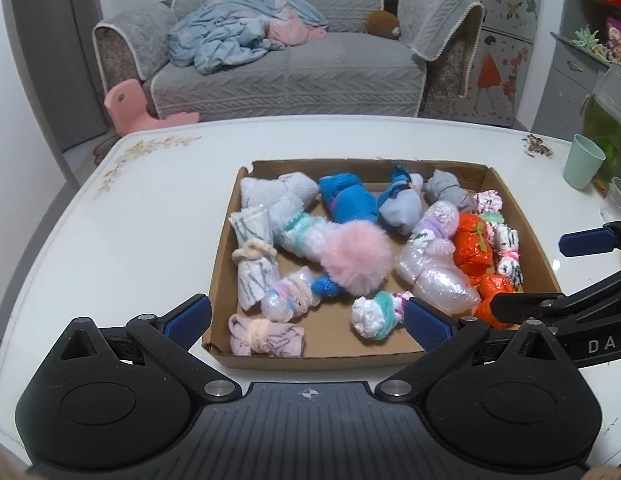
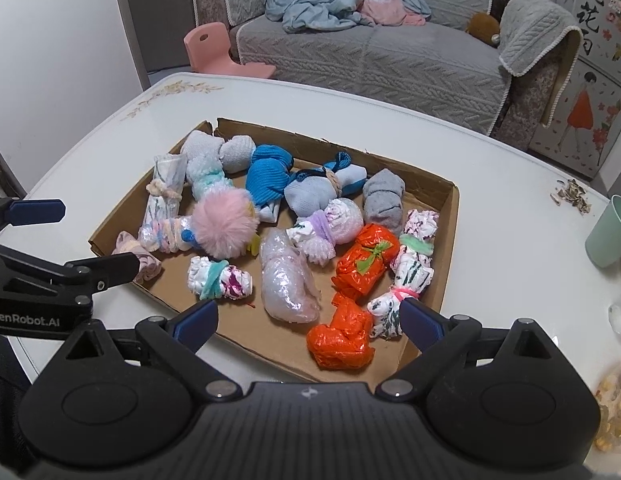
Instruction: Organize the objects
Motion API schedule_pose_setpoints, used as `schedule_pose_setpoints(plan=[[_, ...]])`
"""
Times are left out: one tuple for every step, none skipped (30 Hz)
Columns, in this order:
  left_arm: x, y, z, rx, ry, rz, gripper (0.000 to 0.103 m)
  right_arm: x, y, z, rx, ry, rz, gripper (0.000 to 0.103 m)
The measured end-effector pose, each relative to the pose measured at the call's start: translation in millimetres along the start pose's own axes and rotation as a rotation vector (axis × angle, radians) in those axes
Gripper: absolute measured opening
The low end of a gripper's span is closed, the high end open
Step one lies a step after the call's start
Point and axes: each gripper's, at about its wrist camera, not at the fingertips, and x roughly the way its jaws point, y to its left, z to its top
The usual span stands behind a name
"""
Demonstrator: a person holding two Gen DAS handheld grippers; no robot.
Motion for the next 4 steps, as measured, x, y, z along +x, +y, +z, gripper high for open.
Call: schedule_pose_setpoints(plan=[[-1.2, 1.1, 1.9, -0.003, -0.006, 0.009, 0.103, 0.3, 0.3, 0.6, 0.000, -0.002, 0.000, 0.096], [-3.2, 2.7, 3.6, -0.007, -0.021, 0.011, 0.103, 0.4, 0.5, 1.0, 0.001, -0.004, 0.001, 0.096], [-4.4, 3.3, 5.3, -0.003, -0.029, 0.014, 0.103, 0.5, 0.7, 1.4, 0.001, -0.005, 0.003, 0.096], [-5.2, 2.9, 6.7, 0.010, -0.034, 0.022, 0.103, 0.3, 0.6, 1.6, 0.002, -0.007, 0.003, 0.096]])
